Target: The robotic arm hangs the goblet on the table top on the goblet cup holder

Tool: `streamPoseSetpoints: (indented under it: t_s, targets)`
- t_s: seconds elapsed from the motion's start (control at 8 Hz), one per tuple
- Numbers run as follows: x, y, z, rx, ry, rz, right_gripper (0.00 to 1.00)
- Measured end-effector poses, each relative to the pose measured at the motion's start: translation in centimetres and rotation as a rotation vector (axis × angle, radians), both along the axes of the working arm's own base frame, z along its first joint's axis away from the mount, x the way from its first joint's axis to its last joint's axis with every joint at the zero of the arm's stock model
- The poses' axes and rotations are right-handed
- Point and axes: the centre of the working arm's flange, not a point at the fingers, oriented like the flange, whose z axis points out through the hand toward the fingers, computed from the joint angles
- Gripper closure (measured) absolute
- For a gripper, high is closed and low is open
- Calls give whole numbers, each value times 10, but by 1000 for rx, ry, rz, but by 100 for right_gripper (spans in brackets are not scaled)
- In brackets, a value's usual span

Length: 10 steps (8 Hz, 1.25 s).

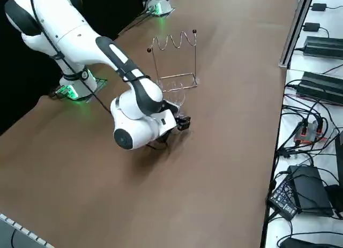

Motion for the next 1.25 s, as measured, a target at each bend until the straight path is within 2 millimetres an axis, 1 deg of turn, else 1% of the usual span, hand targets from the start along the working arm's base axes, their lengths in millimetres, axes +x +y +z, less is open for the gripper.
streamPoseSetpoints:
  t_s: [0.25,0.5,0.75,1.25]
  targets:
    - [1,7,-6,2,6,7,0]
    - [-1,8,-13,4,11,7,0]
    - [0,9,-14,0,10,6,1]
    - [2,15,-14,-5,5,17,1]
